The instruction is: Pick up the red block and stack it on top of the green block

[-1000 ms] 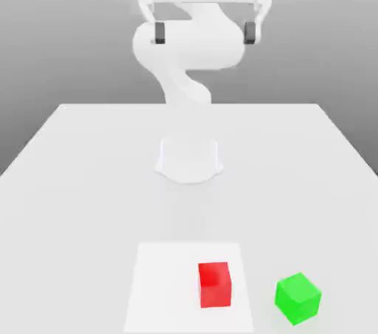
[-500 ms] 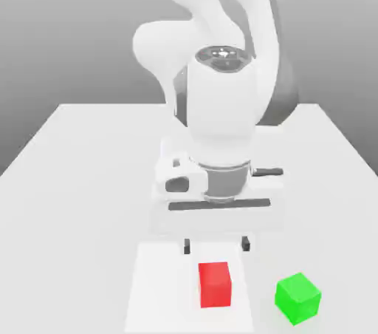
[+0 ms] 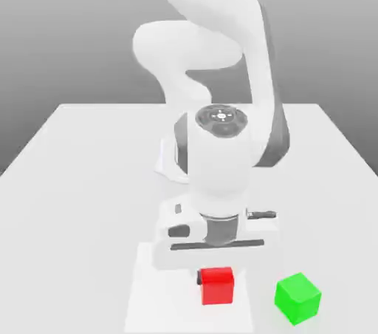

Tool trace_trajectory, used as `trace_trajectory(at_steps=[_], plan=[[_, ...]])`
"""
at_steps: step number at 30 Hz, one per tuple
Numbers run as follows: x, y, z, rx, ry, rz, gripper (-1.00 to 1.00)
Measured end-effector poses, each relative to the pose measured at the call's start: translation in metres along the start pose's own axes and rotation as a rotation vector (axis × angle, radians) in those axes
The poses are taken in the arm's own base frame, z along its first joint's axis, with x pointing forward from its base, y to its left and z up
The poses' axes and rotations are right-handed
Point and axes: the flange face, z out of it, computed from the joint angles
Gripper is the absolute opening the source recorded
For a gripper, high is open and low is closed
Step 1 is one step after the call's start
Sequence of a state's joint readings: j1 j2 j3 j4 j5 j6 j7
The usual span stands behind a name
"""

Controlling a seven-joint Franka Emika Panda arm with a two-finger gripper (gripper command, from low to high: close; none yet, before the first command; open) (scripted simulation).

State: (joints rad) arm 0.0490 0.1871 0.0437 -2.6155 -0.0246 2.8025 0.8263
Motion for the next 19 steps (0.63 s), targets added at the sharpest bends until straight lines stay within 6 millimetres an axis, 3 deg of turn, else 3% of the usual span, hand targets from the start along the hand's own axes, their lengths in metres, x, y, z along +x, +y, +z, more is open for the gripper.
trace_trajectory(at_steps=[2, 6, 8, 10, 11, 17, 19], plan=[[-0.005, -0.008, -0.021, 0.000, 0.000, -0.035, -1.00], [-0.060, -0.091, -0.049, 0.000, -0.001, -0.386, -1.00], [-0.073, -0.108, -0.037, 0.000, 0.000, -0.459, -1.00], [-0.077, -0.112, -0.013, 0.000, 0.000, -0.478, -1.00], [-0.078, -0.112, -0.002, 0.000, 0.000, -0.481, 1.00], [-0.078, -0.112, 0.004, 0.000, 0.000, -0.483, 1.00], [-0.078, -0.113, -0.009, 0.000, 0.000, -0.484, 1.00]])
